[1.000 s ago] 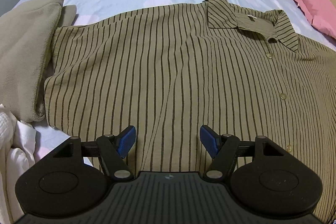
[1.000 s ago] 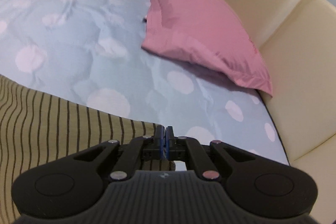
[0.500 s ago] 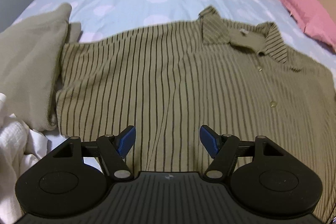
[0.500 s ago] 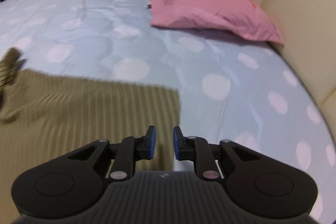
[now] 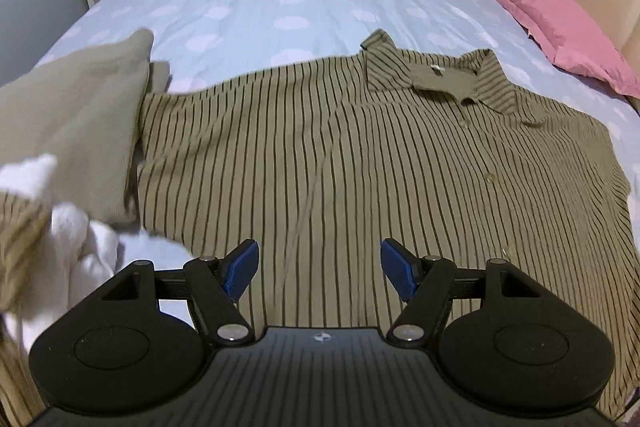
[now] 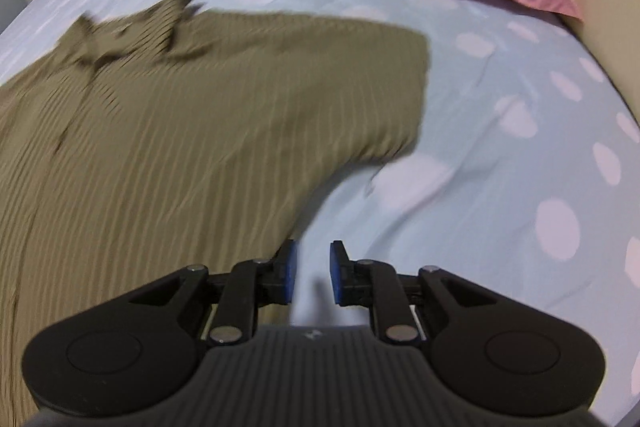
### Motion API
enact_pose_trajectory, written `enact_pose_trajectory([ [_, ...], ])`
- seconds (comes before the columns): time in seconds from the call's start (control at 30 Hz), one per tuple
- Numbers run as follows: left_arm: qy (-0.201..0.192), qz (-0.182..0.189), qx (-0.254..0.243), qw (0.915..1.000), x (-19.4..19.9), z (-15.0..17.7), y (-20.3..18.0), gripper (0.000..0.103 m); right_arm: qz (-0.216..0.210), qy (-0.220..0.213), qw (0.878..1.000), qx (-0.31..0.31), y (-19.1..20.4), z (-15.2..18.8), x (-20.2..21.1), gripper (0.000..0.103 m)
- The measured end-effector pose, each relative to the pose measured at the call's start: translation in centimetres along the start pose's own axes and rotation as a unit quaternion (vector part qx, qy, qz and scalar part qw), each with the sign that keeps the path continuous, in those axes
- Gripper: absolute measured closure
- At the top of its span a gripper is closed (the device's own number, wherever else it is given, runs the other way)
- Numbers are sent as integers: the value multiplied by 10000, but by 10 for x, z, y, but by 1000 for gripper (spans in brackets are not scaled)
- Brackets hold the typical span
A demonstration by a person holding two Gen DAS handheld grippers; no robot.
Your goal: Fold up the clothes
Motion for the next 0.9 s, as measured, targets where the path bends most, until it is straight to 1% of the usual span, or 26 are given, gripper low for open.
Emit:
enact_pose_trajectory([
  [0.23, 108, 144, 211, 9996, 19, 35, -4, 37, -576, -204, 9970, 467, 51, 45, 55, 83],
  [0.37, 79, 231, 289, 9993, 29, 44, -8, 37, -712, -236, 9907, 1132, 71, 74, 80, 83],
  [0.5, 25, 317, 355, 9989, 38, 48, -11, 37, -760, -193, 9774, 1965, 84, 103, 96, 83],
  [0.6, -30, 381, 368, 9986, 42, 48, -16, 37, -810, -141, 9585, 2729, 95, 128, 105, 83],
  [0.7, -71, 391, 386, 9985, 43, 47, -18, 37, -800, -52, 9346, 3465, 103, 149, 108, 83],
  [0.8, -67, 402, 387, 9984, 42, 48, -20, 37, -826, 57, 9118, 4021, 108, 168, 111, 83],
  [0.83, -70, 402, 380, 9984, 42, 48, -20, 37, -836, 72, 9032, 4209, 109, 173, 112, 77],
  [0.9, -74, 395, 379, 9985, 41, 49, -20, 37, -832, 65, 8812, 4653, 111, 184, 114, 64],
])
Point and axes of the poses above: each gripper's, at about its wrist camera, not at the fingertips, and x roughly against the way its jaws point, y to its left, z to its underside, the point moved 7 cm from there along -x, roughly the way its jaws point, and after that the axes turned 13 degrees about -y, right-handed, at the moved point
